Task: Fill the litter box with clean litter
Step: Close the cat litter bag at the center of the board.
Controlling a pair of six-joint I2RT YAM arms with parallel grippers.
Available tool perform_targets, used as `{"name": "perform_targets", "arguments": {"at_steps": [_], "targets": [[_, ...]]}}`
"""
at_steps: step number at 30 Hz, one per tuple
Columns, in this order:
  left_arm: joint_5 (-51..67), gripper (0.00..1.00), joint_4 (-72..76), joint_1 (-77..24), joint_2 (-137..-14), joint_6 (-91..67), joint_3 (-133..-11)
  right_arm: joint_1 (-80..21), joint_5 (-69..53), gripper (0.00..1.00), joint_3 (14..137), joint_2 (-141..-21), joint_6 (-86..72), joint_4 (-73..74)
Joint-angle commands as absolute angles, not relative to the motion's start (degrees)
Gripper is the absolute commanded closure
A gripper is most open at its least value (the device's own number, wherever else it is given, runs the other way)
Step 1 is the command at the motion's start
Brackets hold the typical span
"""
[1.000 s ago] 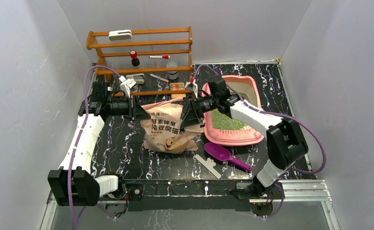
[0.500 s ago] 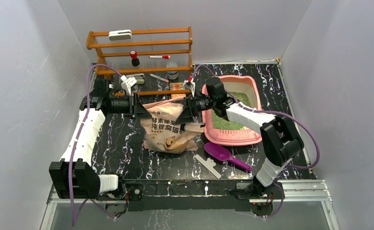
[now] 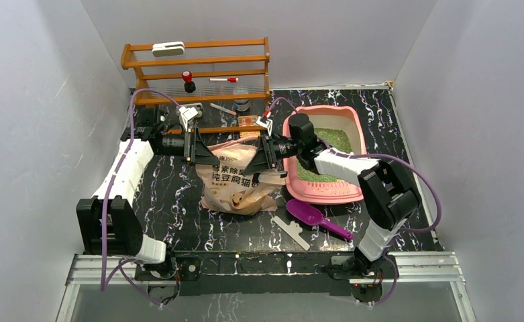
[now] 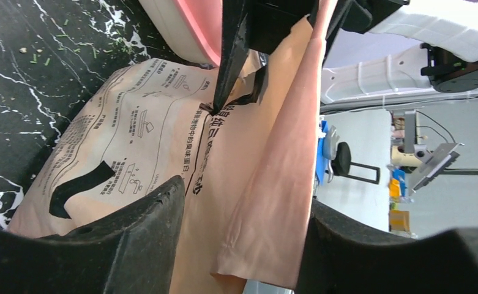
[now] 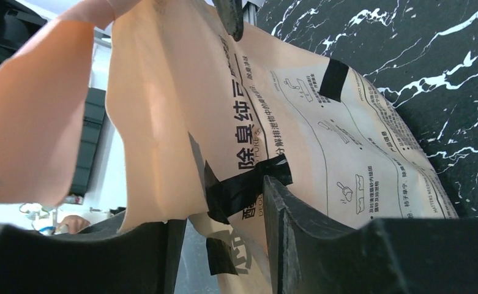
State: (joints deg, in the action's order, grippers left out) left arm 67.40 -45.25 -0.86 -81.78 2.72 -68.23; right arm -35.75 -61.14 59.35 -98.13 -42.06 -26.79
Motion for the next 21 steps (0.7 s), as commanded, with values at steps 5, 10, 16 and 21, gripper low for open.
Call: {"name": "perform_targets", "arguments": {"at_steps": [5,10,16,21], "targets": [[76.0,0.57,-46.0,-1.4,-81.0,5.8,-66.4,-35.6,-63.2,0.59,61.6,-100.0,-44.8,-30.2],[75.6,0.89,-45.9,-1.5,-79.9,5.2,-63.5,-34.5,-66.1,0.79,61.1,-100.0,-48.3,-34.8],[73.8,1.00,-46.2,-1.6,-77.0,3.7,-62.9,-33.4,-75.6,0.99,62.0,-101.7,-56.0,-43.0],[71.0,1.00,-48.6,-1.7,-78.6,3.6,-64.6,-33.2,-79.0,1.00,62.5,-103.4,-60.0,-42.6]]}}
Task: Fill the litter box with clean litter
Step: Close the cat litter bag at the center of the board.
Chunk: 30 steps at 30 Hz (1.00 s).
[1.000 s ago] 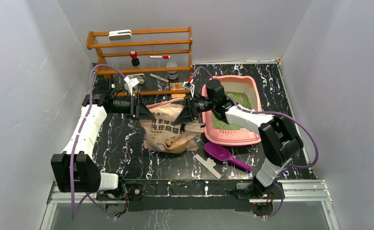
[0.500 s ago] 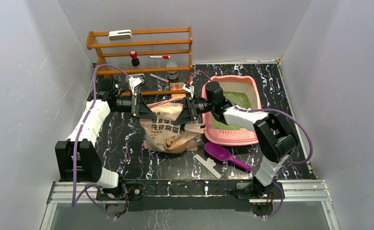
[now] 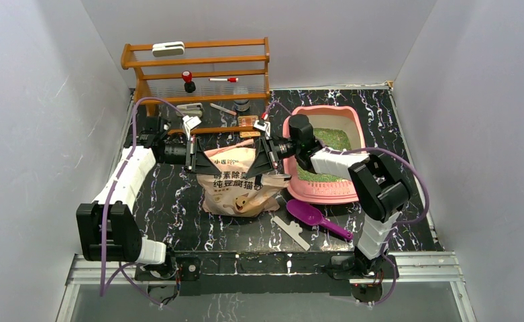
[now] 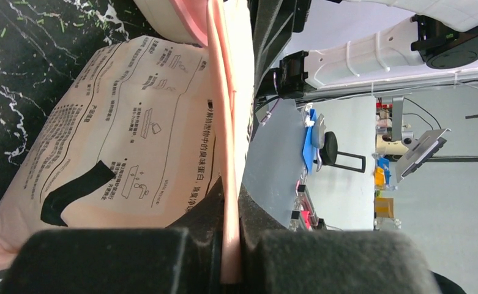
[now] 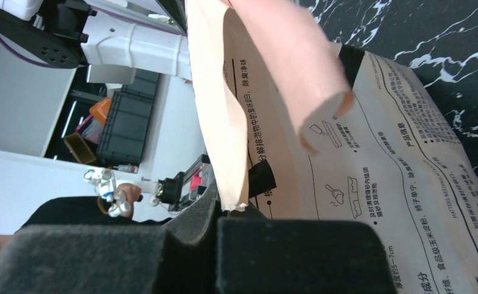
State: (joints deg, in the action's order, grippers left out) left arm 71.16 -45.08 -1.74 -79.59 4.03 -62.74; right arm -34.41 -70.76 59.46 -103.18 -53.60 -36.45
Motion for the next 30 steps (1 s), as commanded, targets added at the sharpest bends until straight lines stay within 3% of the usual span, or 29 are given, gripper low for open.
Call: {"name": "perform_targets", "arguments": {"at_steps": [1,2,4,9,11,15,18,20,23,30], "targets": [[69.3,1.00,-49.5,-1.6,-78.9,3.6,-65.4,-33.0,-79.5,1.00,62.4,-103.7,-61.2,-42.9],[67.3,1.00,-50.6,-1.6,-79.4,3.7,-66.1,-32.8,-79.5,0.96,62.1,-103.7,-62.3,-43.5],[63.6,1.00,-52.1,-1.6,-80.0,3.3,-67.3,-32.5,-78.3,0.78,61.4,-103.4,-62.6,-43.4],[59.5,1.00,-53.8,-1.6,-82.0,2.3,-67.4,-32.2,-76.5,0.68,62.4,-104.2,-61.0,-36.9],[58.7,1.00,-53.7,-1.6,-82.0,1.5,-66.8,-32.2,-74.6,0.69,62.4,-104.3,-60.3,-34.7],[58.2,1.00,-53.9,-1.6,-82.1,0.8,-67.1,-32.0,-69.1,0.84,67.8,-104.5,-45.8,-12.4],[58.2,0.90,-54.2,-1.7,-82.4,0.8,-67.7,-32.0,-67.7,0.91,71.2,-105.3,-39.1,-1.9],[57.8,0.71,-54.2,-1.6,-82.4,0.6,-67.9,-32.1,-66.1,0.91,72.5,-105.4,-36.0,3.3],[56.6,0.59,-54.5,-1.6,-82.4,0.5,-68.4,-32.1,-62.1,0.88,74.9,-105.6,-30.1,12.4],[54.9,0.46,-53.9,-1.6,-82.4,0.4,-68.8,-32.4,-55.7,0.73,75.7,-104.5,-26.0,19.0]]}}
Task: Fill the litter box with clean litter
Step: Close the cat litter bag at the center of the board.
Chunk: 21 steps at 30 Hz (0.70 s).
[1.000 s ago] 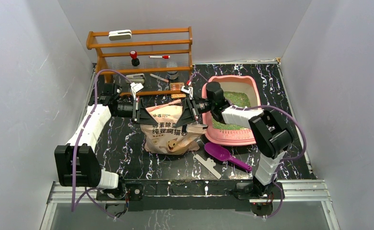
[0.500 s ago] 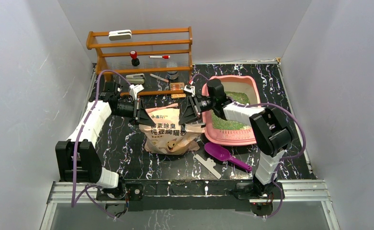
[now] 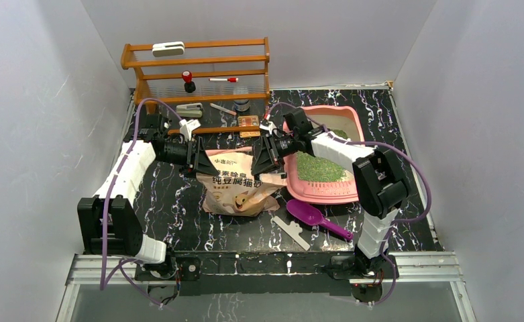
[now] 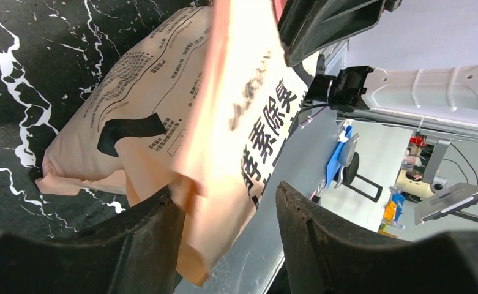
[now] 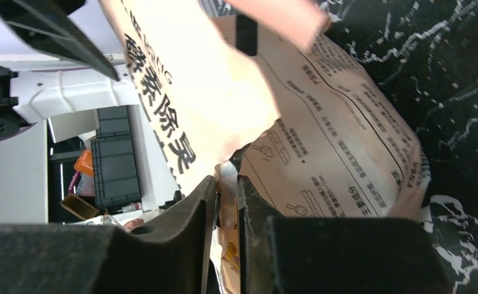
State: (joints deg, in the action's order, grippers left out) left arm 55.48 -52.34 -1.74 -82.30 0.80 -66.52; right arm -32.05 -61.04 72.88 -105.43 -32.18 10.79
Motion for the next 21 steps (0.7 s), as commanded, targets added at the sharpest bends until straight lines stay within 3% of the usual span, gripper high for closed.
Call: {"name": "perform_targets", "arguments": {"at_steps": [1,9,16,21], "targets": [[54.8,0.44,-53.8,-1.7,-82.3,0.4,-68.8,-32.5,-54.4,0.70,76.2,-104.5,-24.7,20.7],[51.8,0.46,-55.0,-1.7,-82.5,0.4,-68.6,-32.6,-36.5,0.42,75.9,-96.4,-16.0,22.3],[49.0,0.47,-55.0,-1.7,-81.4,0.4,-68.2,-32.5,-22.6,0.36,64.8,-79.3,-4.9,7.7],[48.8,0.47,-54.6,-1.6,-81.0,-1.3,-68.0,-32.6,-29.9,0.32,54.9,-68.2,6.1,-4.2]]}}
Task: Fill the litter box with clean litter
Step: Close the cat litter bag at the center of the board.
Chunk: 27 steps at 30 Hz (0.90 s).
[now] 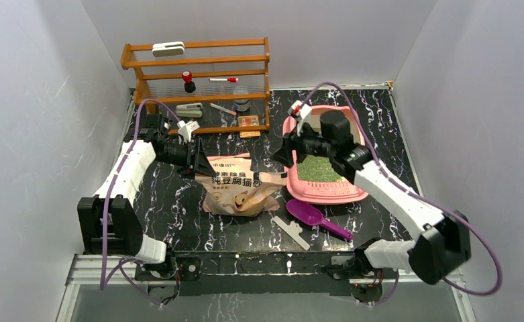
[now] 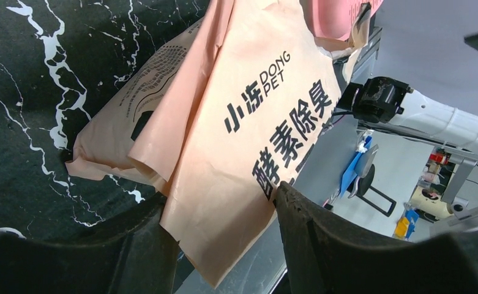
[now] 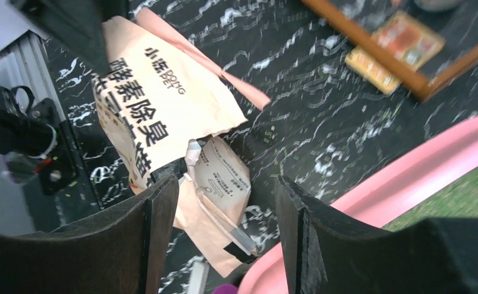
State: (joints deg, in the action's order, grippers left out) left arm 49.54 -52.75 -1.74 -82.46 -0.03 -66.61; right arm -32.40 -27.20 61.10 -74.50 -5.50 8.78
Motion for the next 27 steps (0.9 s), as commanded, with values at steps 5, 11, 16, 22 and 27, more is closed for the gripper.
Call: {"name": "perform_targets", "arguments": {"at_steps": [5,11,16,22,27], "targets": [[48.9,0.47,-53.7,-1.6,-80.5,-1.7,-68.0,-33.2,-38.9,0.27,47.6,-63.6,15.3,-8.2],[48.8,0.46,-53.5,-1.7,-80.4,-1.6,-68.2,-37.1,-42.7,0.27,47.0,-63.5,29.5,-0.8],[48.6,0.46,-53.3,-1.7,-80.1,-1.8,-67.9,-39.2,-42.0,0.29,46.7,-64.8,34.0,0.7],[48.0,0.45,-53.5,-1.7,-79.5,-2.1,-67.8,-41.6,-39.0,0.40,48.6,-71.6,35.9,5.0],[47.8,0.44,-53.4,-1.7,-79.1,-1.9,-67.8,-42.0,-36.6,0.41,49.3,-74.6,36.0,3.9]]}}
